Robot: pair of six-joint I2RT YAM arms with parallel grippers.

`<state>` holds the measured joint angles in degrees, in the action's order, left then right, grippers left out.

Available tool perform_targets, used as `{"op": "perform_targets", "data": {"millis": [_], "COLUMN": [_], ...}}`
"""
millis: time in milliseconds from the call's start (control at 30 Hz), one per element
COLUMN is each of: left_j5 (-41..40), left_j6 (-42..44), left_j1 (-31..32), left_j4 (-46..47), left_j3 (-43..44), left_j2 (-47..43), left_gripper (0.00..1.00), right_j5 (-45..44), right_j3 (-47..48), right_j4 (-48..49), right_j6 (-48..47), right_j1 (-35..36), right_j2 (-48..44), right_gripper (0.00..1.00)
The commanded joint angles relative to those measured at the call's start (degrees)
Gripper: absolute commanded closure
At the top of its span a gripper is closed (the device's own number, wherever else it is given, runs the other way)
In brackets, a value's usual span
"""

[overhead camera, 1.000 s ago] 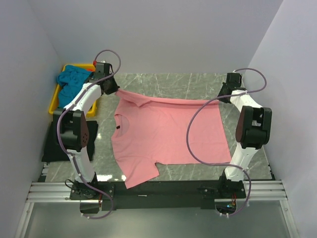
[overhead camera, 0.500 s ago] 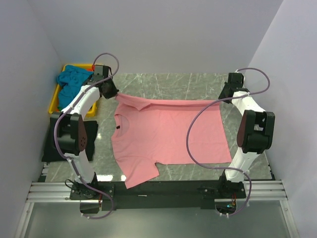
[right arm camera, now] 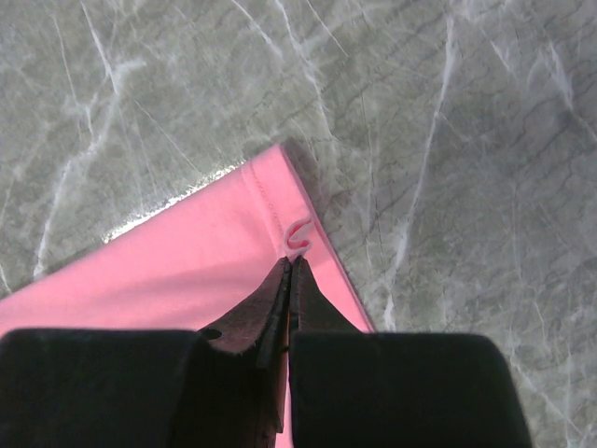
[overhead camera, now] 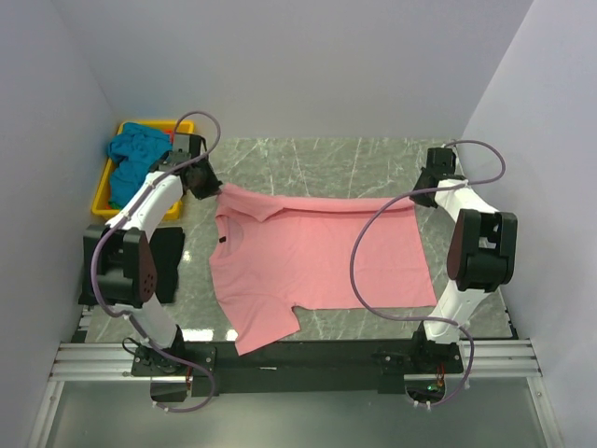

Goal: Fold and stack the t-shirts
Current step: Fold the tshirt

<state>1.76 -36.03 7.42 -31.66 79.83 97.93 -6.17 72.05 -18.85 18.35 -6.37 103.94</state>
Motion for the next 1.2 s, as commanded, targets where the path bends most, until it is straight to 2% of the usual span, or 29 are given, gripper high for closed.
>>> {"op": "perform_targets", "data": {"millis": [0,367,800,1167], "left_j5": [1.58,2.81,4.3,4.83], "left_j6": [-1.15,-1.67,-3.17,-3.43], "left_j1": [-0.04,-0.13,-0.04,-0.13], "left_j4": [0.19,-0.34,3.35,3.89], "left_j3": [-2.57,-8.29,-19.71,-21.47], "left_j2": [-5.02,-9.16,-10.48,-9.95], "left_gripper": [0.99,0.99,0.99,0.99], "right_j5": [-1.21,-1.3,0.28,-1.56], "right_j3": [-0.68,-4.9,-4.99,-4.73], "right_j4": [0.66,0.75,-0.57,-2.15], "right_j6": [0.72,1.16,0.64,0.99], "right_j1": [-0.48,-0.4,-0.48,-0.4], "right_j2": [-3.92,-6.12,-0.5,1.44], "right_gripper": [1.0,1.0,1.0,0.96]}}
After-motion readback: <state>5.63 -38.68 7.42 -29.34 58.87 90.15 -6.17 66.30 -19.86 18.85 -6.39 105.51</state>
